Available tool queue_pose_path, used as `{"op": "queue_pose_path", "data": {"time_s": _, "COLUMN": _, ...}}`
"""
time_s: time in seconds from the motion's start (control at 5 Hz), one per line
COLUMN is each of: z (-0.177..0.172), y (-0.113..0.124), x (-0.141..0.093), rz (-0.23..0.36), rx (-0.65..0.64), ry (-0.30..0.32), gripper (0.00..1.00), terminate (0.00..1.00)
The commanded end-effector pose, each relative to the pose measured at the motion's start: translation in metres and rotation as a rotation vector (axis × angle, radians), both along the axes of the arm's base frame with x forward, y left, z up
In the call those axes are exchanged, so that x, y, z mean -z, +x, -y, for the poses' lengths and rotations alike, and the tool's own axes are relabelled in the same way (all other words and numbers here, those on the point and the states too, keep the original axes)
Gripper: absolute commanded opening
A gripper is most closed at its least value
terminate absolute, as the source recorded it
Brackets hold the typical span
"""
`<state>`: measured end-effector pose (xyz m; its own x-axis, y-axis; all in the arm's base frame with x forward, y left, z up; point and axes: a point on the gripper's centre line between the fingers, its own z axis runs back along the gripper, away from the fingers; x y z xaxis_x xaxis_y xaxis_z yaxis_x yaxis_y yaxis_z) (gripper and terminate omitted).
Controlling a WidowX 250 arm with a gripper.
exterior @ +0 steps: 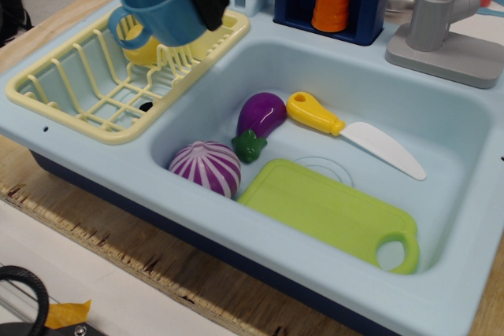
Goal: Put cup from counter or drying rack into sink
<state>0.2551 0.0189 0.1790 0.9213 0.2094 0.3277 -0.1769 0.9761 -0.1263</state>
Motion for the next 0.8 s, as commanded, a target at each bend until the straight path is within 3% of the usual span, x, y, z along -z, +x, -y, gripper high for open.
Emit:
{"op": "queue_pose_path", "data": {"time_s": 0.0, "z": 0.048, "y": 0.004, "x": -0.005, "rz": 0.007, "rx": 0.2, "ry": 0.009, "gripper": 0.0, "terminate": 0.0}}
{"op": "queue_pose_path", "data": {"time_s": 0.2, "z": 0.079, "y": 0.0, "x": 0.011, "rz": -0.021, "rx": 0.339, "ry": -0.004, "gripper": 0.0, "terminate": 0.0}}
{"op": "queue_pose_path", "data": {"time_s": 0.6, "z": 0.099, "y": -0.004, "x": 0.041, "rz": -0.162, "rx": 0.344, "ry": -0.024, "gripper": 0.0, "terminate": 0.0}}
